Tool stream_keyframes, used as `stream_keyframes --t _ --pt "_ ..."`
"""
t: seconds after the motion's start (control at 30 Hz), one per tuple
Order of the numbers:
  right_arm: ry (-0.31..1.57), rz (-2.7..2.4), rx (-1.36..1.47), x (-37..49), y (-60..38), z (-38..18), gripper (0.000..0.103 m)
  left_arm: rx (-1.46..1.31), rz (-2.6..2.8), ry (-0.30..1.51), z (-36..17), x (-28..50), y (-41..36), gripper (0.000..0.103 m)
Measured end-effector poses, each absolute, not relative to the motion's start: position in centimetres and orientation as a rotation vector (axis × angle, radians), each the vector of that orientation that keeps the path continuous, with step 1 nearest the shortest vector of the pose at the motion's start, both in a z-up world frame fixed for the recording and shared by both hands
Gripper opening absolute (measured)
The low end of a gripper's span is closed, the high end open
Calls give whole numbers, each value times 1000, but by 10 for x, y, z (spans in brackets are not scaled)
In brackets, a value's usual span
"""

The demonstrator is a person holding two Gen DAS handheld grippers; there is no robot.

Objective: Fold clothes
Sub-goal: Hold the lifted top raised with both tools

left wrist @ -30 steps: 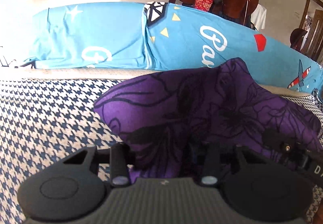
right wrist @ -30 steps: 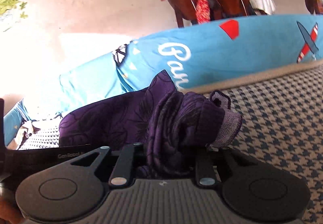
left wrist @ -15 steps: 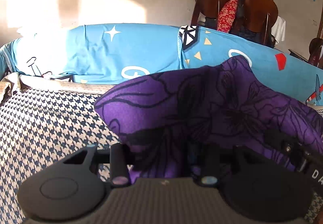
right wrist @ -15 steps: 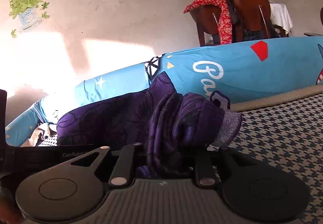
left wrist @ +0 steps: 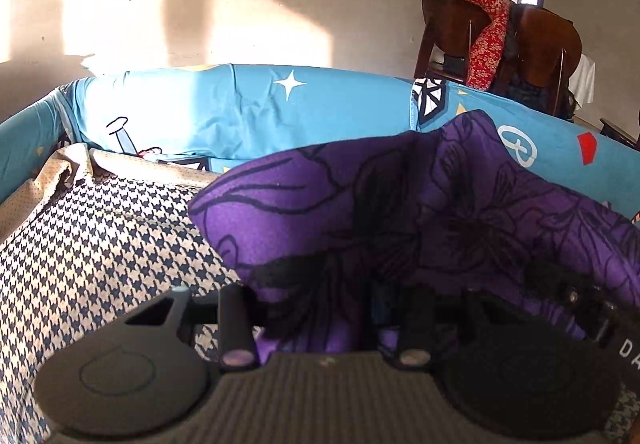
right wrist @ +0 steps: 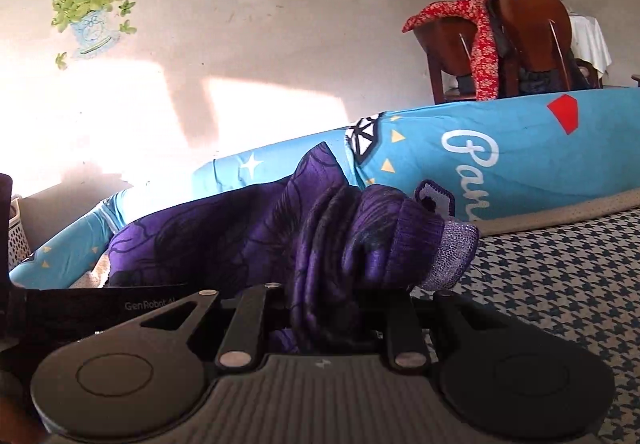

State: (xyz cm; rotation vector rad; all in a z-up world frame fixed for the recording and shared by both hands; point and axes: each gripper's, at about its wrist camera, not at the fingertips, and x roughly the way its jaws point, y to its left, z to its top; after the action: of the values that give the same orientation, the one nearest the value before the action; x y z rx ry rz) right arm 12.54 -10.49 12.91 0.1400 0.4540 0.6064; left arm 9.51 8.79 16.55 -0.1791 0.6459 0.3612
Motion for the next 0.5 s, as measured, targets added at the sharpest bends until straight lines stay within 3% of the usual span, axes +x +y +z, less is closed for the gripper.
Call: stream_keyframes --t 0.5 --pt "445 645 167 109 -68 125 21 -184 424 642 166 75 125 39"
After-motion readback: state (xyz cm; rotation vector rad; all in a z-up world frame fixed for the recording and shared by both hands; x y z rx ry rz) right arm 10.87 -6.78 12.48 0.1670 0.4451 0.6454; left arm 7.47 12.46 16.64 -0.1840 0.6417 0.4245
